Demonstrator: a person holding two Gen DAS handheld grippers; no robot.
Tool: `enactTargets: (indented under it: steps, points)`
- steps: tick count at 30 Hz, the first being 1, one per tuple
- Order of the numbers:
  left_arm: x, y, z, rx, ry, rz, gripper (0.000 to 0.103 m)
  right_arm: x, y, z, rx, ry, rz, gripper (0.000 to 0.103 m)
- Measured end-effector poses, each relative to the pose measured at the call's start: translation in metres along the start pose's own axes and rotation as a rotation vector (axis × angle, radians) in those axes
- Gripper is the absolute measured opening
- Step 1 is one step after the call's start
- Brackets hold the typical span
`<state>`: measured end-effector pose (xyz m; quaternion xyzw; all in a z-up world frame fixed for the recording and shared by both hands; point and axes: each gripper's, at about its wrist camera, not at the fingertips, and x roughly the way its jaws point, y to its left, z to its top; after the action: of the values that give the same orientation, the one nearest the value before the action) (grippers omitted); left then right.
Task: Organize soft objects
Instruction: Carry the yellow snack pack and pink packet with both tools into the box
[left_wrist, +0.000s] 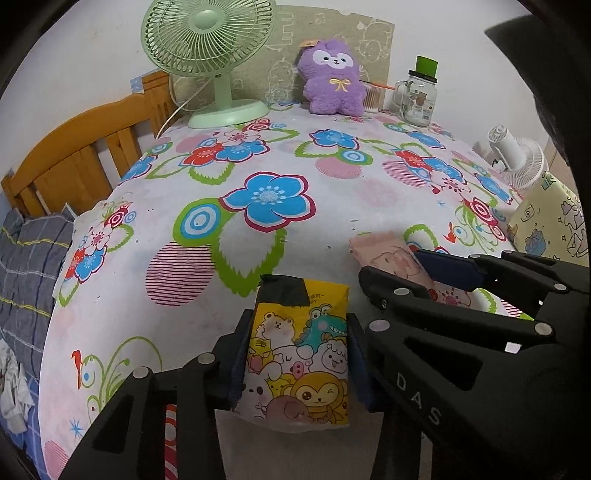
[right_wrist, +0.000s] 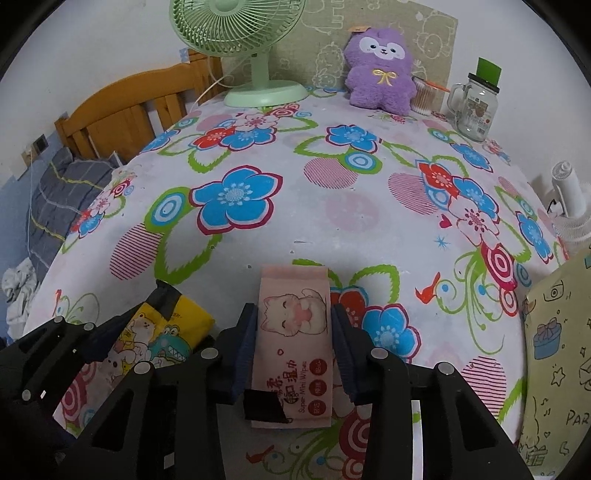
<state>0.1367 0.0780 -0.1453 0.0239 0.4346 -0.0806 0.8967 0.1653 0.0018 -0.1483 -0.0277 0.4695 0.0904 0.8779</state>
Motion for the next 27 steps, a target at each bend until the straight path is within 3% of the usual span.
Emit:
enactTargets:
  steps: [27]
  points:
    - [-0.054, -0.047, 0.004, 0.025, -0.107, -0.018, 0.046, -0.077, -0.03, -0.016, 0.025, -0.131, -0.041, 0.042]
